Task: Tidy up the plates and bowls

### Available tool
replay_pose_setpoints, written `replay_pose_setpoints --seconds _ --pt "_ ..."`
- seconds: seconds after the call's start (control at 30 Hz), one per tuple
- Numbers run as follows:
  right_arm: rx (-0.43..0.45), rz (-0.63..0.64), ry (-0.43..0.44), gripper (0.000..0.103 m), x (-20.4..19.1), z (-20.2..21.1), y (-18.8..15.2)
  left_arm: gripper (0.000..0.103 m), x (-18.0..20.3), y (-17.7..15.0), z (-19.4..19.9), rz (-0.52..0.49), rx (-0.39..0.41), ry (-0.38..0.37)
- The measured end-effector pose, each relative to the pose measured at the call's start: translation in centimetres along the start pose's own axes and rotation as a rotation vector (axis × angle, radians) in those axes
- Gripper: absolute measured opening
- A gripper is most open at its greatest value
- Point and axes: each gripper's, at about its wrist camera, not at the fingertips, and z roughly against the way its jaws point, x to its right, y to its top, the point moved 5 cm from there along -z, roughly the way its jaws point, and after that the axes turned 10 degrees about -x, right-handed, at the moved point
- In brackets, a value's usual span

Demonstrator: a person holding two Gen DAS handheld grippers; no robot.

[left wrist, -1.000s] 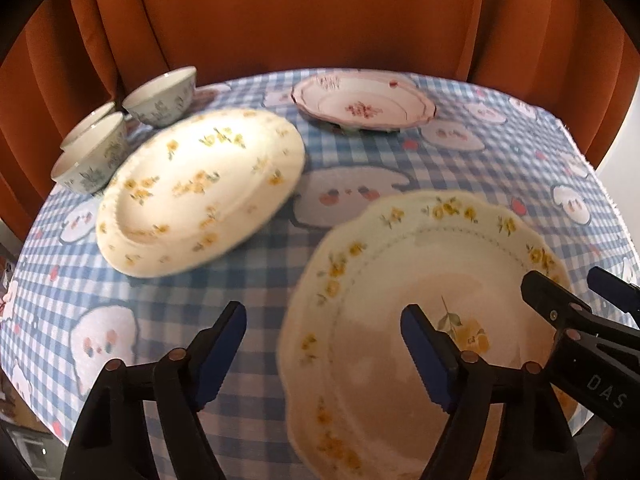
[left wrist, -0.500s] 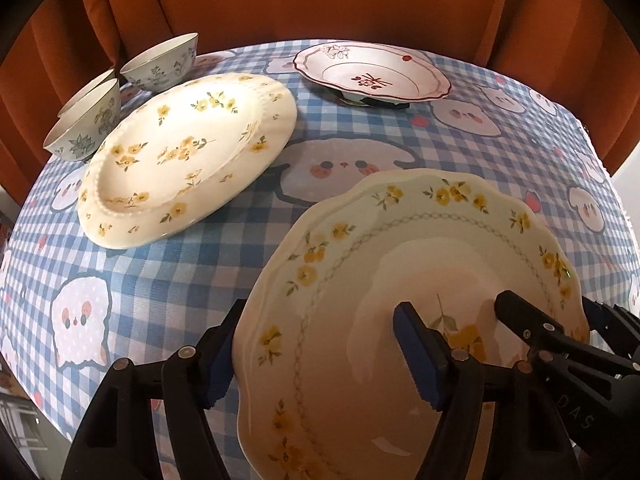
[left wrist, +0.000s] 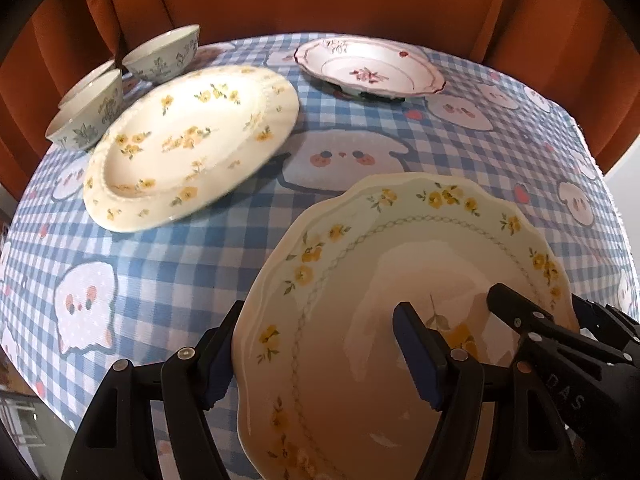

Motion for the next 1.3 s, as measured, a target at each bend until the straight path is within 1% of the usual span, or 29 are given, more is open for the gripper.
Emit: replay_pose_setpoints --seconds 0.17,0.37,0.53,0.9,1.17,1.3 --pt "0.022 -0.011 -0.005 0.068 -1.3 0.8 -0.3 0.075 -1.7 -0.2 0.7 -0.009 0.022 -0.011" --pt "0.045 -0.026 -0.030 0.068 -4.3 1.6 -0.7 0.075 -4.9 -0.2 1.6 -0.035 0.038 -0.035" --pt "0.057 -0.037 -0.046 0.066 -8.0 2.3 -1.1 0.074 -8.3 0.1 2.4 -0.055 0.043 -0.045" --pt "0.090 -0.063 -0.074 0.066 -15.7 3.0 -1.2 0.074 -15.8 0.8 3.0 -0.069 0.040 -0.094" --pt "0.084 -0.069 -0.076 0.066 -21.1 2.1 -1.4 0.074 -21.5 0.4 2.8 -0.070 0.030 -0.086" --pt "0.076 -0.065 -0.067 0.066 -24.3 1.4 -1.7 0.074 -25.1 0.0 2.7 -0.061 0.025 -0.072"
